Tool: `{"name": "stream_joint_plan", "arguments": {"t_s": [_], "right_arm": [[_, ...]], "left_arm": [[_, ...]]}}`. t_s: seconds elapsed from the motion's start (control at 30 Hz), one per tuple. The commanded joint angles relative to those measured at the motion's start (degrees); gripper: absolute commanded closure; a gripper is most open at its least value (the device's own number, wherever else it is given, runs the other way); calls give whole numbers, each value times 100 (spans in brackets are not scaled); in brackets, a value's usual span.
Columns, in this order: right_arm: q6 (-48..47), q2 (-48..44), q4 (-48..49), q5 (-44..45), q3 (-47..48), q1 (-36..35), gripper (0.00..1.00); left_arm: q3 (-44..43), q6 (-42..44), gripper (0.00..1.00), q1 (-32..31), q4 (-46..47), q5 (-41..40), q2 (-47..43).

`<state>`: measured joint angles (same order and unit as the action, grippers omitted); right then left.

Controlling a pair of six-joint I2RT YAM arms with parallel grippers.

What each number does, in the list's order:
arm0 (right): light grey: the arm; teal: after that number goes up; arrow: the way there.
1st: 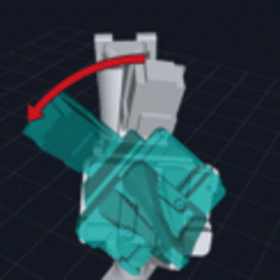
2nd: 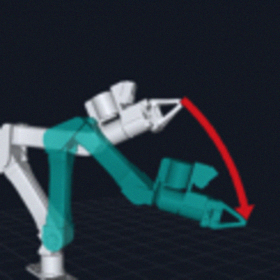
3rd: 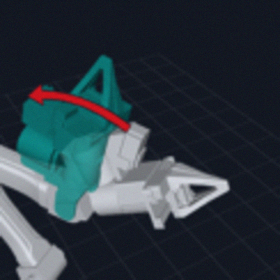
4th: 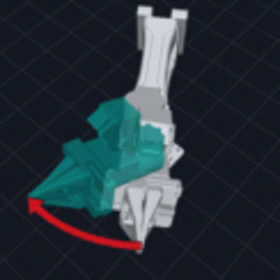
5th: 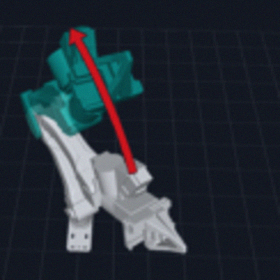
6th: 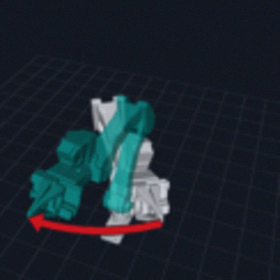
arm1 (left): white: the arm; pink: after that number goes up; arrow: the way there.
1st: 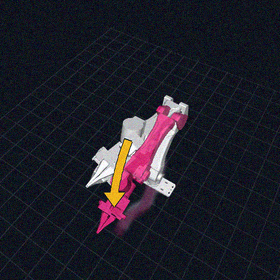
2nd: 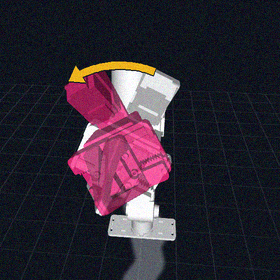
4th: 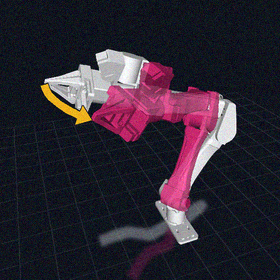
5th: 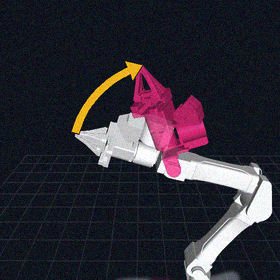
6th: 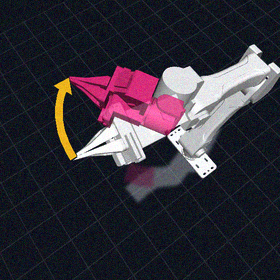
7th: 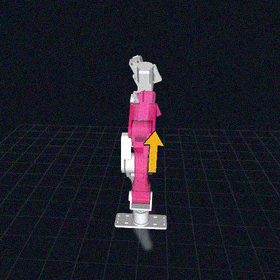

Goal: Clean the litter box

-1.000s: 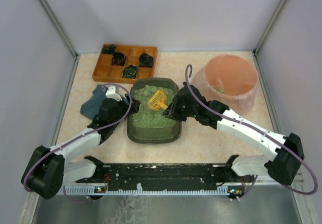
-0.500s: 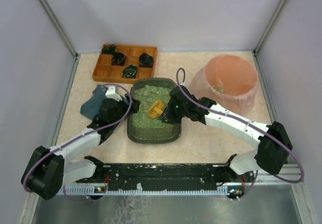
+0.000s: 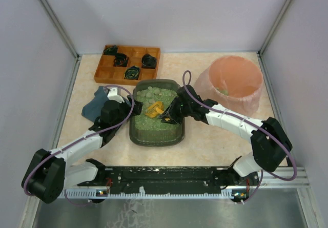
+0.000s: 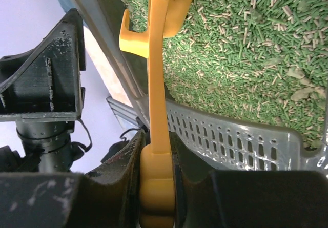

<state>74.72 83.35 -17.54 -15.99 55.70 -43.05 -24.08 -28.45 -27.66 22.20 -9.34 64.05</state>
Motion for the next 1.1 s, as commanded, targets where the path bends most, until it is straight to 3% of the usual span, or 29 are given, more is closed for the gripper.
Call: {"name": "stream_joint_plan", "arguments": {"t_s": [0.0,0.43,0.8,1.07], "right_arm": [[434,-121,486,-195,-146,-20,100],[1665,-642,367,229,-460,15,100],[1840,-954,-413,518,-18,16,100],[1843,-599,-389,339,81,21,100]], "left_arm": [[-58,20,15,-28,46,13,-59],[-62,16,15,-27,22,-12,-98],[-71,10,15,-26,22,6,-81],[-58,8,15,-23,22,-12,-94]]}}
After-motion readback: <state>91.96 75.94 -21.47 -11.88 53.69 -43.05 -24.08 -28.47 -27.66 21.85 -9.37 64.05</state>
